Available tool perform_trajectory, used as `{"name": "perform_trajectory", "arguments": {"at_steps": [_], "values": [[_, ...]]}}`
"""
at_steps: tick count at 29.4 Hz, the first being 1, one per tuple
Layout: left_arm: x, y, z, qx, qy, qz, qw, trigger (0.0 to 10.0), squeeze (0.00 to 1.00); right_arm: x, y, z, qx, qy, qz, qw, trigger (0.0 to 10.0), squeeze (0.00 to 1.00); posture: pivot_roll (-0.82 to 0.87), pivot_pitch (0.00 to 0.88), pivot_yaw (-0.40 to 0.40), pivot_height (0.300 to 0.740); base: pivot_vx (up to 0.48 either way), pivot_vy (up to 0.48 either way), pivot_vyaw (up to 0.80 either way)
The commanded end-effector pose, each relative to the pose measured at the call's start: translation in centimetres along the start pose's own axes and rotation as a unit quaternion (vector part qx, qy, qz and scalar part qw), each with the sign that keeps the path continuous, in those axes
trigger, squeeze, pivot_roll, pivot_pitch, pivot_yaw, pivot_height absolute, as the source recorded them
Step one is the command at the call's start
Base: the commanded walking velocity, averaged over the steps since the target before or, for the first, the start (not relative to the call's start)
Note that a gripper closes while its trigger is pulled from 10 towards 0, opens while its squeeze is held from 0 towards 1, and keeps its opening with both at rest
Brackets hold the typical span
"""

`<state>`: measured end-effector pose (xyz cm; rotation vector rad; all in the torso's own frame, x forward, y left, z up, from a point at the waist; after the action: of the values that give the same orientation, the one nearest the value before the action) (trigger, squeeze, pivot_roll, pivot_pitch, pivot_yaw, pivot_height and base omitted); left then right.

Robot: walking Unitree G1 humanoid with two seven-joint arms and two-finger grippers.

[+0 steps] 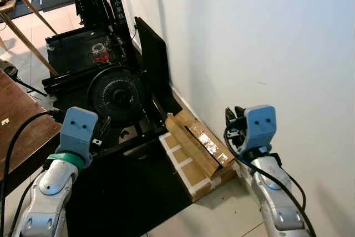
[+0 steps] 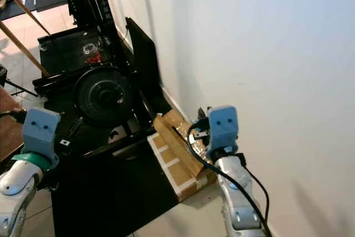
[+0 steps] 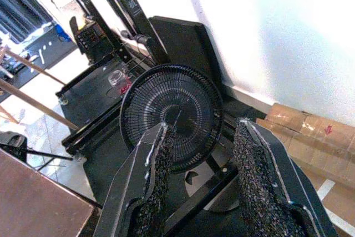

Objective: Hang keys on a hook

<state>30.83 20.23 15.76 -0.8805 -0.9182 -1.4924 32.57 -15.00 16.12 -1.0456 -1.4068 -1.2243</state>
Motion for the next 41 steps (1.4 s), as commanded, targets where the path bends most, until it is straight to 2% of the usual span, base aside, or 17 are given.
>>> {"name": "perform_trajectory", "arguments": {"at_steps": [1, 7, 21, 25, 27, 29, 31, 33, 36, 40, 41], "values": [[-0.5, -0.1, 0.1, -0.003, -0.004, 0.007, 1.000, 10.0, 0.00, 0.2, 0.3, 0.8, 0.010, 0.000, -0.003, 1.000, 10.0, 0.00, -0.23, 0.059, 0.222, 0.740, 0.000, 0.000, 0.00], [-0.5, 0.3, 0.0, -0.007, -0.017, 0.013, 1.000, 10.0, 0.00, 0.8, 1.2, 2.2, 0.031, -0.001, -0.015, 0.999, 10.0, 0.00, -0.14, 0.073, 0.205, 0.740, 0.000, 0.000, 0.00], [-0.7, -0.4, 0.3, 0.011, -0.016, 0.024, 1.000, 10.0, 0.00, 0.9, 1.2, 1.5, 0.020, -0.021, -0.010, 1.000, 10.0, 0.00, -0.11, 0.093, 0.177, 0.740, 0.000, 0.000, 0.00], [-0.2, 0.0, -0.5, -0.007, -0.017, 0.015, 1.000, 10.0, 0.00, 1.2, 1.3, 1.9, 0.026, -0.042, -0.014, 0.999, 10.0, 0.00, -0.10, 0.106, 0.175, 0.740, 0.000, 0.000, 0.00], [-0.3, -0.1, -0.5, -0.005, -0.019, 0.018, 1.000, 10.0, 0.00, 1.2, 0.9, 1.2, 0.015, -0.053, -0.013, 0.998, 10.0, 0.00, -0.10, 0.110, 0.171, 0.740, 0.000, 0.000, 0.00], [-0.3, -0.1, -0.5, -0.005, -0.019, 0.018, 1.000, 10.0, 0.00, 1.2, 0.9, 1.2, 0.015, -0.053, -0.013, 0.998, 10.0, 0.00, -0.10, 0.110, 0.171, 0.740, 0.000, 0.000, 0.00], [-0.4, -0.3, -0.5, -0.003, -0.021, 0.021, 1.000, 10.0, 0.00, 1.0, 0.5, 0.4, 0.004, -0.054, -0.010, 0.998, 10.0, 0.00, -0.11, 0.107, 0.173, 0.740, 0.000, 0.000, 0.00], [-0.4, -0.3, -0.5, -0.003, -0.021, 0.021, 1.000, 10.0, 0.00, 1.0, 0.5, 0.4, 0.004, -0.054, -0.010, 0.998, 10.0, 0.00, -0.11, 0.107, 0.173, 0.740, 0.000, 0.000, 0.00], [-0.5, 0.0, -1.0, -0.011, -0.023, 0.025, 0.999, 10.0, 0.00, 0.6, 0.5, 0.4, 0.009, -0.040, -0.002, 0.999, 10.0, 0.00, -0.13, 0.079, 0.218, 0.740, 0.000, 0.000, 0.00], [-0.8, 0.4, -1.3, -0.019, -0.020, 0.028, 0.999, 10.0, 0.00, 0.1, 0.7, 0.9, 0.014, -0.032, 0.005, 0.999, 10.0, 0.00, -0.16, 0.060, 0.209, 0.740, 0.000, 0.000, 0.00], [-0.9, 0.7, -1.4, -0.021, -0.024, 0.030, 0.999, 10.0, 0.00, 0.1, 0.7, 0.8, 0.008, -0.045, 0.005, 0.999, 10.0, 0.00, -0.17, 0.056, 0.190, 0.740, 0.000, 0.000, 0.00]]}}
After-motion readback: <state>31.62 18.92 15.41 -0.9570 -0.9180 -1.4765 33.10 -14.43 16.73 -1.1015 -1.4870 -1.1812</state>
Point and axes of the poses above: a point about 5 cm out from each wrist's last joint towards the gripper, its own y axis pointing out of the wrist towards the gripper, its own x axis along the axis of the wrist's last joint, z = x × y, the point moved 3 cm from there along y, pointing out of the wrist towards the gripper, and after that the axes turned 8 degrees about y, right-handed, at the moved point
